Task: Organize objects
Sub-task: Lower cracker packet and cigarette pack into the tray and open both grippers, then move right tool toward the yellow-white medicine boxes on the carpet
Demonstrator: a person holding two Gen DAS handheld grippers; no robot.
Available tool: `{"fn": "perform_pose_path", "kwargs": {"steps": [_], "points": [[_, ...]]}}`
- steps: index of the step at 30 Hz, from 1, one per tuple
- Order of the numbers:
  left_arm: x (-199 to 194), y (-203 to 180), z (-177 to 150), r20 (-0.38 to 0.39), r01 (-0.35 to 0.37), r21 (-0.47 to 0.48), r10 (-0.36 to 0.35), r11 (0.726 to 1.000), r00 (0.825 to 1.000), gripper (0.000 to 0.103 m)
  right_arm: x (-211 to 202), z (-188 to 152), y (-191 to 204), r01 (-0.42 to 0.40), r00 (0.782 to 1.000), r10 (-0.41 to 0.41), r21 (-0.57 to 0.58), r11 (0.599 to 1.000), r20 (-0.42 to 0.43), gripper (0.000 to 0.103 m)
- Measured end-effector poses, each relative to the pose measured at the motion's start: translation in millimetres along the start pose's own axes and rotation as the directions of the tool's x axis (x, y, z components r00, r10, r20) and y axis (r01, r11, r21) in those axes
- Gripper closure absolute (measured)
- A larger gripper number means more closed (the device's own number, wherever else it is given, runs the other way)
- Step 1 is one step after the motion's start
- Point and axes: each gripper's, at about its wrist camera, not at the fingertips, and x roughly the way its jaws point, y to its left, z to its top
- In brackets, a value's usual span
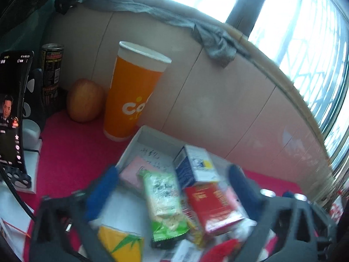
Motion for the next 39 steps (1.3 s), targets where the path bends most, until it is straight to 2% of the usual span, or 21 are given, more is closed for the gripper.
{"fn": "perform_pose_path", "kwargs": {"steps": [3, 7, 15, 23, 32, 36, 39], "points": [[-9.3, -5.2, -0.2, 0.056, 0.014, 0.007, -0.014, 1.0, 0.998, 0.0, -16.6, -6.5, -6.5, 0.019, 0.999, -0.019, 0.008, 1.0, 0.038, 0.018], [-10.6, -13.1, -0.5, 0.061, 0.018, 0.039, -0.021, 0.999, 0.998, 0.0, -33.6, -16.2, -13.8, 0.044, 0.996, -0.045, 0.013, 0.999, 0.071, 0.017], [-12.4, -26.0, -1.8, 0.072, 0.039, 0.08, -0.045, 0.996, 0.996, 0.0, -51.5, -29.5, -35.9, 0.069, 0.994, -0.074, 0.071, 0.995, 0.082, 0.017], [-9.5, -38.7, -7.8, 0.052, 0.062, 0.123, -0.069, 0.99, 0.996, 0.0, -63.5, -48.9, -73.6, 0.138, 0.987, -0.149, 0.153, 0.979, 0.067, 0.017], [-8.3, -39.8, -9.3, 0.049, 0.082, 0.115, -0.088, 0.99, 0.995, 0.0, -80.9, -80.9, -138.5, 0.262, 0.962, -0.274, 0.26, 0.929, 0.009, 0.017], [-8.6, -41.5, -10.4, 0.048, 0.087, 0.116, -0.093, 0.989, 0.994, 0.0, -92.0, -104.1, -174.9, 0.345, 0.936, -0.348, 0.309, 0.886, -0.048, 0.017], [-9.6, -45.7, -11.5, 0.047, 0.1, 0.12, -0.106, 0.988, 0.993, 0.0, -105.3, -122.6, -206.0, 0.404, 0.913, -0.398, 0.364, 0.839, -0.094, 0.017]]}}
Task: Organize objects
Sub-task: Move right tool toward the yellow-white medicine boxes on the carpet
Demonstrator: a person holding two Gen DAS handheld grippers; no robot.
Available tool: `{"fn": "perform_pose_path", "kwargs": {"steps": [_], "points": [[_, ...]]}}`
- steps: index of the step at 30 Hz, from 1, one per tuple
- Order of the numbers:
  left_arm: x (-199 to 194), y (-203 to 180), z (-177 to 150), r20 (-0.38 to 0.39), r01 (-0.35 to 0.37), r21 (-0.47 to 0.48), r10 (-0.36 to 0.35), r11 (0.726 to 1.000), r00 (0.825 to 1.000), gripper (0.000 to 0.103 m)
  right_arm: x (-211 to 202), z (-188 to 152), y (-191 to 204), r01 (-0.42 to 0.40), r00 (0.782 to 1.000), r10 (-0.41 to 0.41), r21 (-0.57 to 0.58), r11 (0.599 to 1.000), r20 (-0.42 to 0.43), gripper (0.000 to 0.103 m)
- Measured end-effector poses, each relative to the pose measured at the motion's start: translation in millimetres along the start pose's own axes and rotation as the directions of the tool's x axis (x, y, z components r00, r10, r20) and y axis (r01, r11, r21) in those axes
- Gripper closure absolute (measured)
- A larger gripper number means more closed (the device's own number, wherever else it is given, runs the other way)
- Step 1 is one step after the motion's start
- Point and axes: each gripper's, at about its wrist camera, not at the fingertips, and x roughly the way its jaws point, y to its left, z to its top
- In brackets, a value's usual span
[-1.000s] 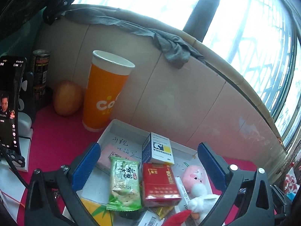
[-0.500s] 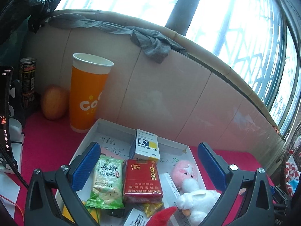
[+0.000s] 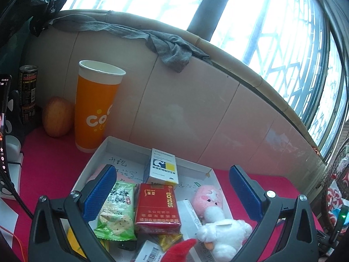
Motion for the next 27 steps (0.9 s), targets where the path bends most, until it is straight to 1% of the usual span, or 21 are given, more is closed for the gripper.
{"fn": "perform_pose_path", "kwargs": {"steps": [4, 9, 11, 12, 13, 15, 18, 20, 21, 22, 23, 24, 25, 27], "points": [[1.9, -9.9, -2.7, -0.008, 0.044, 0.007, -0.044, 0.999, 0.999, 0.0, 4.5, -1.5, -51.5, 0.082, 0.996, -0.08, 0.073, 0.994, -0.03, 0.017], [5.1, -32.5, -12.0, -0.034, 0.069, 0.074, -0.067, 0.995, 0.997, 0.0, 18.3, 11.2, -100.8, 0.128, 0.991, -0.12, 0.167, 0.978, -0.055, 0.017], [4.6, -45.3, -15.9, -0.053, 0.098, 0.095, -0.093, 0.991, 0.994, 0.0, 24.2, 21.2, -116.3, 0.131, 0.991, -0.124, 0.191, 0.973, -0.051, 0.017], [4.2, -52.4, -17.3, -0.065, 0.123, 0.102, -0.117, 0.987, 0.991, 0.0, 28.3, 26.6, -120.0, 0.131, 0.991, -0.124, 0.189, 0.973, -0.049, 0.017], [2.7, -62.9, -19.5, -0.085, 0.164, 0.108, -0.155, 0.981, 0.984, 0.0, 34.6, 34.5, -124.2, 0.129, 0.991, -0.122, 0.181, 0.975, -0.049, 0.017], [-2.0, -84.3, -24.8, -0.122, 0.245, 0.123, -0.231, 0.962, 0.965, 0.0, 46.3, 47.4, -129.7, 0.095, 0.995, -0.087, 0.172, 0.98, -0.053, 0.017], [-8.7, -126.9, -42.0, -0.201, 0.375, 0.166, -0.341, 0.912, 0.918, 0.0, 67.0, 64.6, -138.4, 0.022, 0.997, -0.01, 0.171, 0.985, -0.072, 0.017], [-8.8, -156.4, -63.6, -0.282, 0.45, 0.185, -0.391, 0.874, 0.876, 0.0, 86.8, 76.2, -141.4, -0.033, 0.993, 0.052, 0.174, 0.984, -0.108, 0.017], [-8.1, -166.6, -73.5, -0.312, 0.476, 0.184, -0.408, 0.86, 0.858, 0.0, 96.5, 81.6, -143.0, -0.064, 0.989, 0.087, 0.184, 0.981, -0.123, 0.017], [-6.1, -177.9, -85.9, -0.352, 0.505, 0.178, -0.424, 0.845, 0.834, 0.0, 105.8, 86.7, -145.6, -0.098, 0.983, 0.126, 0.201, 0.975, -0.13, 0.017], [-3.6, -187.7, -97.5, -0.392, 0.526, 0.176, -0.431, 0.832, 0.813, 0.0, 114.6, 91.7, -147.2, -0.139, 0.977, 0.17, 0.219, 0.966, -0.13, 0.017], [-0.4, -196.1, -107.8, -0.425, 0.537, 0.18, -0.427, 0.824, 0.798, 0.0, 120.4, 94.5, -146.4, -0.174, 0.969, 0.207, 0.23, 0.957, -0.131, 0.017], [3.6, -204.8, -119.3, -0.455, 0.533, 0.202, -0.403, 0.821, 0.794, 0.0, 131.8, 100.0, -145.9, -0.214, 0.958, 0.252, 0.243, 0.946, -0.137, 0.017], [9.8, -215.4, -134.0, -0.489, 0.51, 0.251, -0.347, 0.823, 0.8, 0.0, 148.2, 106.5, -143.7, -0.262, 0.939, 0.306, 0.248, 0.933, -0.158, 0.017]]}}
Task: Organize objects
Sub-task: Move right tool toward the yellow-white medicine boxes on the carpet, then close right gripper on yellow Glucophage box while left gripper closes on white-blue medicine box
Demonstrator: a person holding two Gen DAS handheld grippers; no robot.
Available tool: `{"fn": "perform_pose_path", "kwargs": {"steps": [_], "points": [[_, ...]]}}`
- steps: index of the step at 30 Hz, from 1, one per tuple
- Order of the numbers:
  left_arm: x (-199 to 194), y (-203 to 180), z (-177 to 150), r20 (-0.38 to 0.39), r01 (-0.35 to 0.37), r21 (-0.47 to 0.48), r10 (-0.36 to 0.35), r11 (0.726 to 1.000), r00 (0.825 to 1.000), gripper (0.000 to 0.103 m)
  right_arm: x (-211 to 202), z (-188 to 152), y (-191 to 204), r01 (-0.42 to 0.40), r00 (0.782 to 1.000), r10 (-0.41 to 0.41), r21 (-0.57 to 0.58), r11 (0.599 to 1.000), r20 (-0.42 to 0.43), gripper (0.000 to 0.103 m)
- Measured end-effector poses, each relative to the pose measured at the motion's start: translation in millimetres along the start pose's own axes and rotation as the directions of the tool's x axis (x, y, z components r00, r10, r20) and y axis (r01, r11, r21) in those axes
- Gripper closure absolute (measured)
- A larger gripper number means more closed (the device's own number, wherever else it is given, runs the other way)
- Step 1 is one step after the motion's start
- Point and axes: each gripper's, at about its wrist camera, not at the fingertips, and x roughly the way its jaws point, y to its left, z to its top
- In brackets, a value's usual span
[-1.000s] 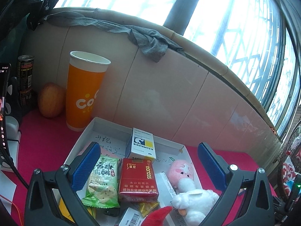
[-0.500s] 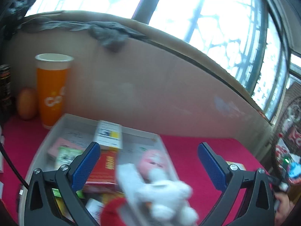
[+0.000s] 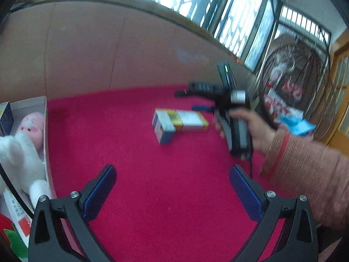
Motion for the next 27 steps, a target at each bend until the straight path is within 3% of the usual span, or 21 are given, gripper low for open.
{"fn": "perform_pose_path", "kwargs": {"steps": [3, 6, 10, 12, 15, 17, 19, 21, 22, 24, 27], "points": [[14.5, -4.0, -4.8, -0.047, -0.03, 0.013, 0.031, 0.999, 0.998, 0.0, 27.5, 8.2, 0.5, -0.108, 0.988, 0.106, -0.019, 0.994, -0.111, 0.017], [22.3, -0.4, -3.0, -0.069, -0.073, 0.004, 0.073, 0.997, 0.995, 0.0, 28.5, 4.8, 5.8, -0.142, 0.979, 0.125, -0.1, 0.985, -0.159, 0.017], [34.1, 10.7, 5.7, -0.092, -0.126, -0.012, 0.125, 0.992, 0.988, 0.0, 10.2, -24.6, 12.8, -0.313, 0.922, 0.262, -0.152, 0.937, -0.284, 0.017], [42.4, 15.6, 10.7, -0.106, -0.149, -0.011, 0.147, 0.989, 0.983, 0.0, -3.6, -44.1, 22.1, -0.331, 0.914, 0.247, -0.24, 0.913, -0.321, 0.017], [58.8, 18.5, 18.2, -0.137, -0.184, -0.021, 0.179, 0.983, 0.974, 0.0, -23.2, -75.3, 37.8, -0.241, 0.95, 0.124, -0.42, 0.875, -0.287, 0.017], [65.0, 17.7, 22.2, -0.139, -0.207, -0.036, 0.201, 0.978, 0.97, 0.0, -26.4, -83.7, 46.4, -0.187, 0.964, 0.07, -0.467, 0.864, -0.258, 0.017], [70.9, 15.2, 25.4, -0.139, -0.227, -0.046, 0.219, 0.973, 0.966, 0.0, -23.3, -95.9, 59.8, -0.064, 0.979, -0.051, -0.538, 0.841, -0.195, 0.017], [77.0, 10.2, 27.5, -0.145, -0.235, -0.043, 0.227, 0.971, 0.963, 0.0, -18.7, -106.8, 64.1, 0.084, 0.977, -0.185, -0.608, 0.79, -0.106, 0.017], [81.9, 6.2, 27.9, -0.148, -0.235, -0.03, 0.228, 0.972, 0.962, 0.0, -20.8, -106.8, 65.2, 0.09, 0.979, -0.179, -0.595, 0.798, -0.093, 0.021], [93.1, -1.1, 30.7, -0.152, -0.237, 0.004, 0.235, 0.971, 0.96, 0.0, -27.5, -106.5, 57.0, 0.093, 0.98, -0.172, -0.543, 0.835, -0.097, 0.047], [115.1, -8.5, 38.3, -0.165, -0.248, 0.029, 0.249, 0.968, 0.954, 0.0, -42.5, -106.7, 35.8, 0.154, 0.978, -0.201, -0.476, 0.866, -0.049, 0.046]]}}
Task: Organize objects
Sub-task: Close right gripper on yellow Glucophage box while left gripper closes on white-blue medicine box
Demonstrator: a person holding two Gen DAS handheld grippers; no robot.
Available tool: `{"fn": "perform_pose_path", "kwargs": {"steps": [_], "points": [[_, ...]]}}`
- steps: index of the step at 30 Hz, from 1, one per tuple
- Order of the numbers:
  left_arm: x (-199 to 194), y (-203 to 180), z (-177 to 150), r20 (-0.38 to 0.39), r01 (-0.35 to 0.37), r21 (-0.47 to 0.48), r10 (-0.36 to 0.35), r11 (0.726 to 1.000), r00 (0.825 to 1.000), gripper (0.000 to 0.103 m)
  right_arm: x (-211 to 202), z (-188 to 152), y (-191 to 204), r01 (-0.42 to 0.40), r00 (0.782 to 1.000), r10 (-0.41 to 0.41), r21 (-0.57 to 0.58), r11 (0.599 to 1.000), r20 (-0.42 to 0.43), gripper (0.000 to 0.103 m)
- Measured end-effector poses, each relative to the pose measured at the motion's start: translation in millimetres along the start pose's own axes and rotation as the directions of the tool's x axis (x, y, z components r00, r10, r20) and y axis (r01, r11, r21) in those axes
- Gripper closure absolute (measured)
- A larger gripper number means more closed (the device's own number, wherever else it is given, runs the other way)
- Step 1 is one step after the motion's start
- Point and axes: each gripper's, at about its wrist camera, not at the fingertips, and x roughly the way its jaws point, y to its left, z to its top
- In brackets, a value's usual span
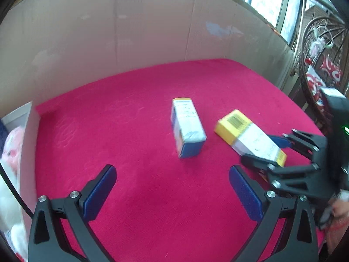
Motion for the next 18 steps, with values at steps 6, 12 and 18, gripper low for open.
{"fn": "perform_pose_path", "kwargs": {"steps": [6, 12, 18], "points": [[32.5, -13.1, 23.1, -0.031, -0.019, -0.045, 0.017, 0.999, 0.999, 0.009, -6.1, -8.7, -21.5, 0.017, 1.0, -0.019, 0.113, 0.993, 0.017, 0.046], [45.1, -21.9, 23.1, -0.011, -0.136, 0.028, 0.137, 0.99, 0.991, 0.078, -1.0, -8.8, -13.0, 0.032, 0.999, -0.034, 0.118, 0.992, 0.015, 0.046], [27.3, -9.9, 11.5, 0.002, -0.108, 0.003, 0.108, 0.994, 0.994, 0.08, -0.5, -10.6, -13.3, 0.025, 0.999, -0.028, 0.124, 0.992, 0.02, 0.046]]}}
